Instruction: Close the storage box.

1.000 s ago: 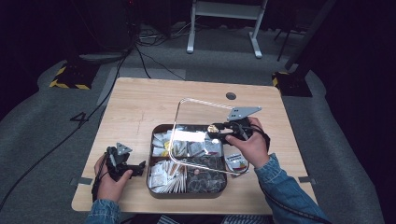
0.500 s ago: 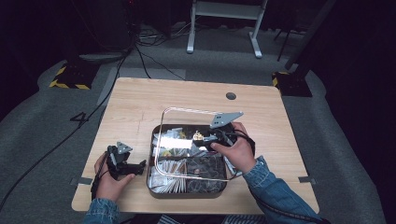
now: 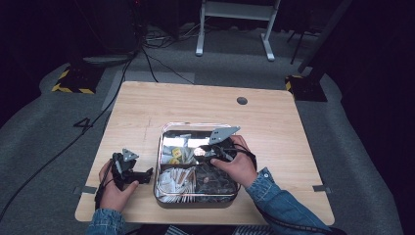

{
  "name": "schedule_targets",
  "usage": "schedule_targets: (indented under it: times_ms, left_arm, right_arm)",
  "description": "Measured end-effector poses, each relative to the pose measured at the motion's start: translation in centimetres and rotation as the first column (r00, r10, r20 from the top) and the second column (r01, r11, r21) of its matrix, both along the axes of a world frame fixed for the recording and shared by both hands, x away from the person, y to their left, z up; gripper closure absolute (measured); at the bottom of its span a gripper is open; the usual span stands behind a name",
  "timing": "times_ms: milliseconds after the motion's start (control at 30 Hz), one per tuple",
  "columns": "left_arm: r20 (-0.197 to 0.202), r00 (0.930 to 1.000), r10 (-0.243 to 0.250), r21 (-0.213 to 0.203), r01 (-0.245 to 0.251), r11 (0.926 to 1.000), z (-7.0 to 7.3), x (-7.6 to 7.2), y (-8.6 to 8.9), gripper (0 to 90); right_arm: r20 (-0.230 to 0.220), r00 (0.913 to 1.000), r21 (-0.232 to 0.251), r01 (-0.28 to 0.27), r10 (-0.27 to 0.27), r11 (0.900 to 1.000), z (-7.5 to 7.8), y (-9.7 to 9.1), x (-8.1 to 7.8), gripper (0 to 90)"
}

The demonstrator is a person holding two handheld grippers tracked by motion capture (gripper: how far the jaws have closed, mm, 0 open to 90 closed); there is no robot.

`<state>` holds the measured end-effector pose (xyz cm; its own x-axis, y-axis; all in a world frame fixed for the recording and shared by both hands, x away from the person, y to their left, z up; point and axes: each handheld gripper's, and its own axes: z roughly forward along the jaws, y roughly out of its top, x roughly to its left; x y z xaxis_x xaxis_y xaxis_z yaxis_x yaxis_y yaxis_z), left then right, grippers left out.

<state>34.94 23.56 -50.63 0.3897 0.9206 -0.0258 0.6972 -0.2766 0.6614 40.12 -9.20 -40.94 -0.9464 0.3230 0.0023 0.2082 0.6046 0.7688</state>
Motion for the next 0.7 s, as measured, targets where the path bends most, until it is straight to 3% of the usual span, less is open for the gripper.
schedule_targets:
  times_ms: [700]
  left_arm:
    - [-0.001,1.0000,-0.001,-0.002,0.001,1.0000,0.0,0.0,0.0,0.2]
  right_arm:
    - [-0.036,0.9990,-0.029,-0.030,0.029,0.9991,-2.3,0.9,-0.7,58.7]
